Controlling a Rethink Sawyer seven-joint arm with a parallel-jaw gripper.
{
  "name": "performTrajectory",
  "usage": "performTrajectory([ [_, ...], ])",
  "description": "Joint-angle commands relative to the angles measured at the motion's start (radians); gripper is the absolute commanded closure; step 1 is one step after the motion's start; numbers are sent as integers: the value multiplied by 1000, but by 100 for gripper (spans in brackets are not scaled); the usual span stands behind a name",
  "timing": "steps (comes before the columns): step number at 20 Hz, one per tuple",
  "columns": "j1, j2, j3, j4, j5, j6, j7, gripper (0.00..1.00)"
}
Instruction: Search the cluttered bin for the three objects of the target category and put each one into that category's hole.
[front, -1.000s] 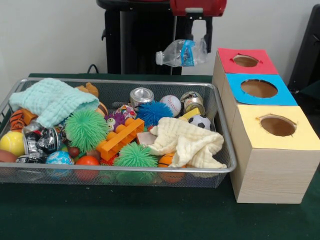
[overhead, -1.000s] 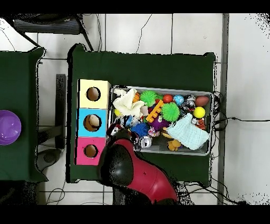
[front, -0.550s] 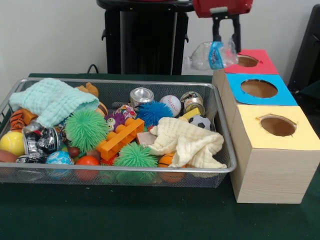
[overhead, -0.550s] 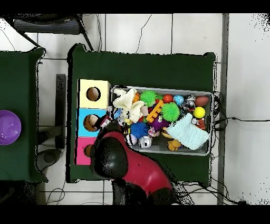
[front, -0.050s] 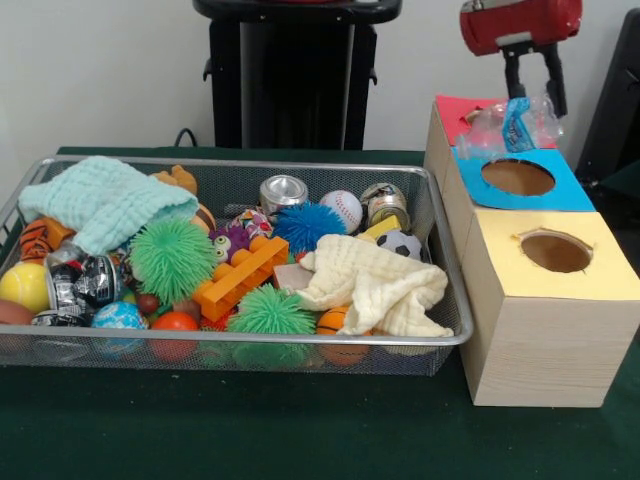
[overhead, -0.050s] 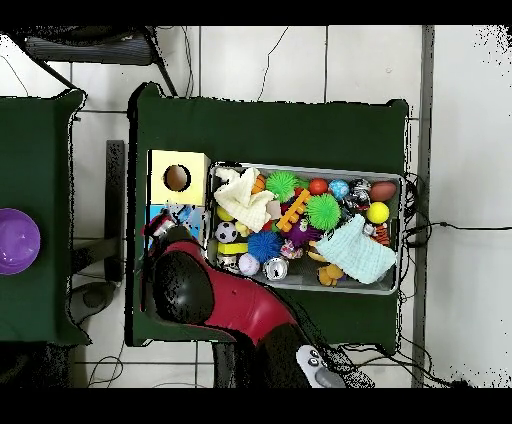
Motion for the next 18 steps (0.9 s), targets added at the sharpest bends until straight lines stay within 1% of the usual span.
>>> performTrajectory([
  [1,-53,65,177,74,-9,-51,353,100],
  [7,-82,134,231,89,-62,-112,401,100],
  [10,-110,158,256,84,-83,-110,405,100],
  [14,-132,159,283,81,-90,-96,410,100],
  [18,-146,188,288,66,-107,-100,393,100],
])
